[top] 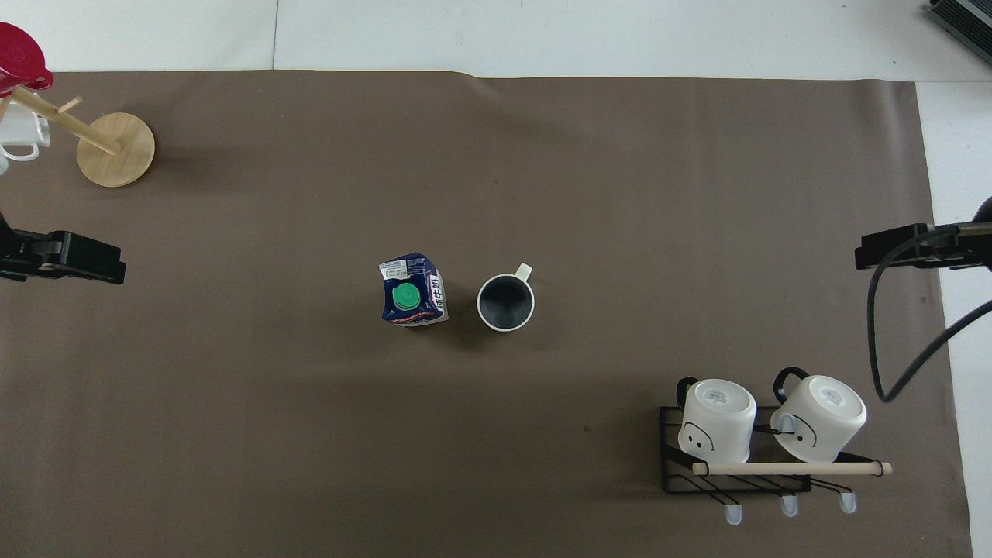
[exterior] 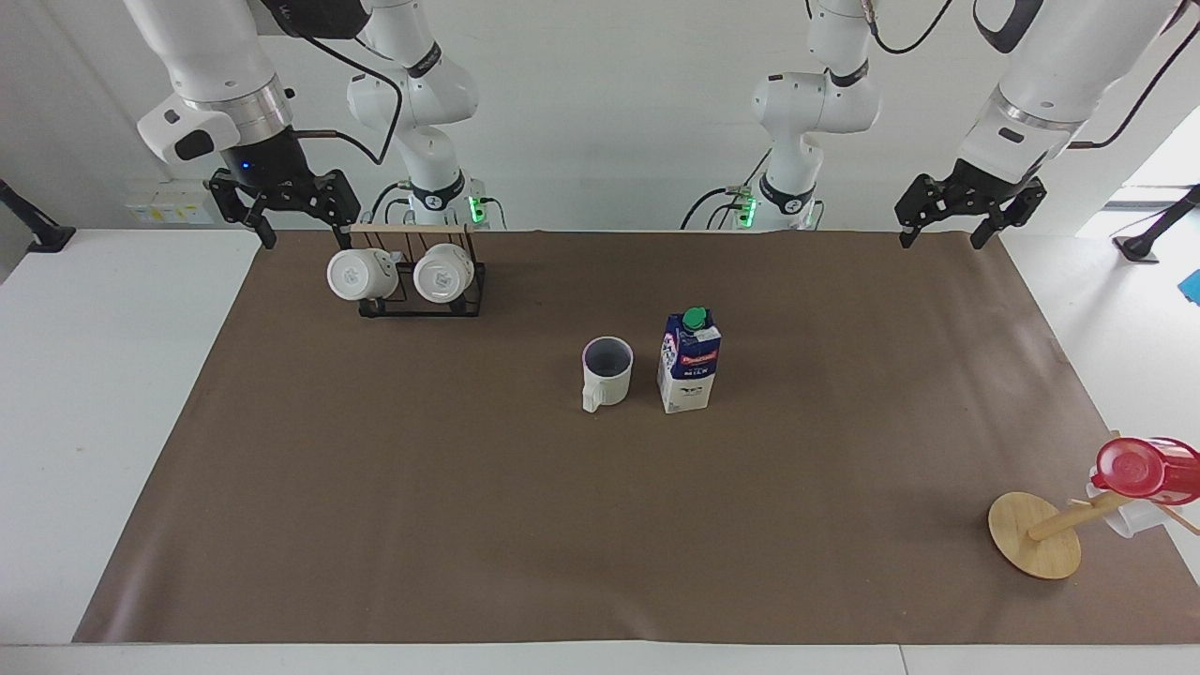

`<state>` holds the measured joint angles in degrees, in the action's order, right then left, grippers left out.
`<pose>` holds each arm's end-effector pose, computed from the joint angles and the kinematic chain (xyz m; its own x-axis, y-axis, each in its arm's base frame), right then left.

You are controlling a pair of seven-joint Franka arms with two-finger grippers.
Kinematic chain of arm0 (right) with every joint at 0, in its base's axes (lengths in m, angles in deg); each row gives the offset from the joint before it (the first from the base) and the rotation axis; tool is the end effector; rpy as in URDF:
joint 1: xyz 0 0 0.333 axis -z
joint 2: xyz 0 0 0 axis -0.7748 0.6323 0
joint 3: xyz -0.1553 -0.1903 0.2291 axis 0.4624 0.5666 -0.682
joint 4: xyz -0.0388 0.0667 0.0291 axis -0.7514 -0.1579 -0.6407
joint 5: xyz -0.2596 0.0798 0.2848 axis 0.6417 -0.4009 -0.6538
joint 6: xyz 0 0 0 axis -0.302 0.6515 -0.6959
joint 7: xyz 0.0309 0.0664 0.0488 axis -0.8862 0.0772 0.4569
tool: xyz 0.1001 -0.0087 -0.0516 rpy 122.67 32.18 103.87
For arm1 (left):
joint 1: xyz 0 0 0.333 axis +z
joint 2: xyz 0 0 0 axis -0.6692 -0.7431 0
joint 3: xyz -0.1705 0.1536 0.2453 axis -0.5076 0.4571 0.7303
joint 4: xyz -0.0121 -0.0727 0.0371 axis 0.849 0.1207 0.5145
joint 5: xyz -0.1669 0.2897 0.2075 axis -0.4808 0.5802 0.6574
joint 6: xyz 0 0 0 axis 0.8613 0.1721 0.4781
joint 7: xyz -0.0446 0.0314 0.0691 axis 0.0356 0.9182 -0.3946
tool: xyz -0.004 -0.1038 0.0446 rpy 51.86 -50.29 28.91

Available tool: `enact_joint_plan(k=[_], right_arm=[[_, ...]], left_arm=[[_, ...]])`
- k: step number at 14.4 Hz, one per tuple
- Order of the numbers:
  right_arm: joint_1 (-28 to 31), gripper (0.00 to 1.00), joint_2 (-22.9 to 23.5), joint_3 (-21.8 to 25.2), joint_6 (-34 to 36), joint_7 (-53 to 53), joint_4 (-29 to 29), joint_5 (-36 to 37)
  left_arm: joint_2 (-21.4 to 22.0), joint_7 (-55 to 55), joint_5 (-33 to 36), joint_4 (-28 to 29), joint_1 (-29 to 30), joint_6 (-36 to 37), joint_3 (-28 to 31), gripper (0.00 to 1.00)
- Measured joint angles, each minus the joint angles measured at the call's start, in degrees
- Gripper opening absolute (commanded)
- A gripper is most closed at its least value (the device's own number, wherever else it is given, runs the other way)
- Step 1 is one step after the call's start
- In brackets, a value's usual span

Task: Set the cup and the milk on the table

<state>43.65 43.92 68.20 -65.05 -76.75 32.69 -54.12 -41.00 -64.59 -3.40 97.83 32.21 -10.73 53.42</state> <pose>0.5400 -0.0034 0.6557 0.9988 -0.0234 0.0439 -0.0239 -0.9996 0.0121 0.5338 -0.0473 0.6562 0.9954 -0.0925 -0.0265 -0.0926 -0.9957 -0.0018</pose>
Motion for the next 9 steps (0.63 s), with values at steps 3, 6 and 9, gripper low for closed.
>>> enact_joint_plan(k=[3,6,9], right_arm=[[0.0,1.0,-0.04,0.08,0.0,0.0,0.0,0.0],[0.0,1.0,-0.05,0.08,1.37,0.0,0.0,-0.02],[0.06,1.0,-0.07,0.16,2.23,0.0,0.0,-0.03]], left_arm=[[0.01,0.0,-0.13,0.0,0.0,0.01,-0.02,1.0],[0.01,0.0,-0.17,0.0,0.0,0.02,-0.02,1.0],[0.02,0.0,-0.17,0.0,0.0,0.02,-0.02,1.0]])
